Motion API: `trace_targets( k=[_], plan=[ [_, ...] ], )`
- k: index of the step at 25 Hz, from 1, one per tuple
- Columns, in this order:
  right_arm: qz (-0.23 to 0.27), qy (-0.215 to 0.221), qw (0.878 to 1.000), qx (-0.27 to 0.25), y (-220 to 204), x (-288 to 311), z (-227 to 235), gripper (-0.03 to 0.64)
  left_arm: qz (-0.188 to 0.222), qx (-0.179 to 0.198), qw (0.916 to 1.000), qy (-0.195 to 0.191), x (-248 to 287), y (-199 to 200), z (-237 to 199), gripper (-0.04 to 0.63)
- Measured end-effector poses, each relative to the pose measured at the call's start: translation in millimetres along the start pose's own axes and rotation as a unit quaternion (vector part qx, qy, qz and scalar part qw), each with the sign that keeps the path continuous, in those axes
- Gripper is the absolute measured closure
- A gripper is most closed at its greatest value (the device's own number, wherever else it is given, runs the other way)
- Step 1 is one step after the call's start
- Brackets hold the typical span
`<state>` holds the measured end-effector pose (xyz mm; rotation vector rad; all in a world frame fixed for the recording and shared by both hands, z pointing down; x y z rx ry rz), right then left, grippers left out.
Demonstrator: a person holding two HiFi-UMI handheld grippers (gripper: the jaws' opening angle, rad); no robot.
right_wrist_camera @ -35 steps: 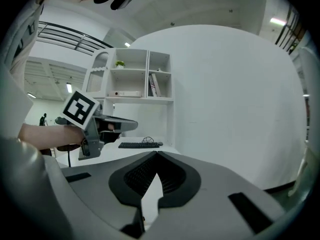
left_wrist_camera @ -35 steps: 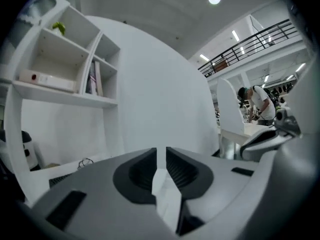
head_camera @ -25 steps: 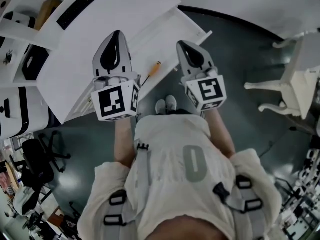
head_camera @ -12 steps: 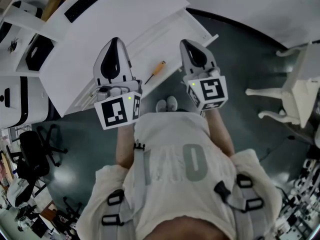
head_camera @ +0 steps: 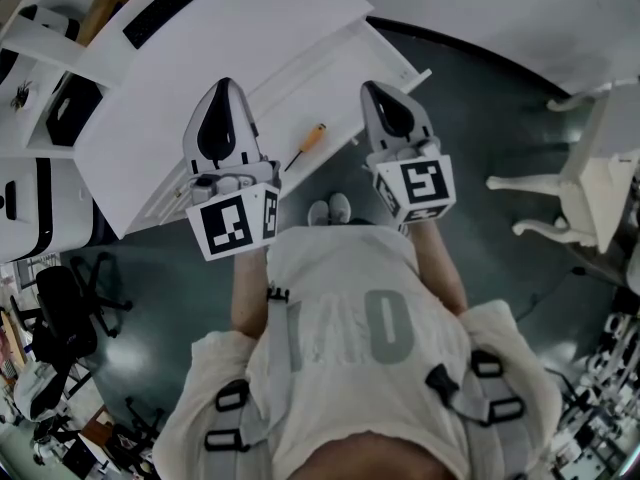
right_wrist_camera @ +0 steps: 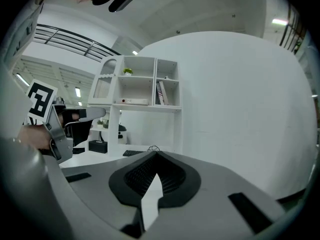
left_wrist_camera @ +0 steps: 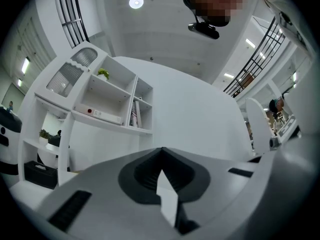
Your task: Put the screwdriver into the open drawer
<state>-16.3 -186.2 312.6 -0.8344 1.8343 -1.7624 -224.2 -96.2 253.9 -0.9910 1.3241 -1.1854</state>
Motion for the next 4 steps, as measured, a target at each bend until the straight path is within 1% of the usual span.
trace_targets(
  k=[4],
  plan=[
    [0.004,0.008,1.000,-0.005,2.6,-1.6,3.3,0.612,0.000,0.002,1.0000,0.002,1.2,0.9,2.6,0.591]
  ],
)
Point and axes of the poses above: the fingertips, and each gripper's own axes: x forward along the fingers, z to its right, y out of its top, the point moved 7 cm from there along -x, backward along the fingers, and after that the axes turned 1 degree about -y, right-handed, at the moved point
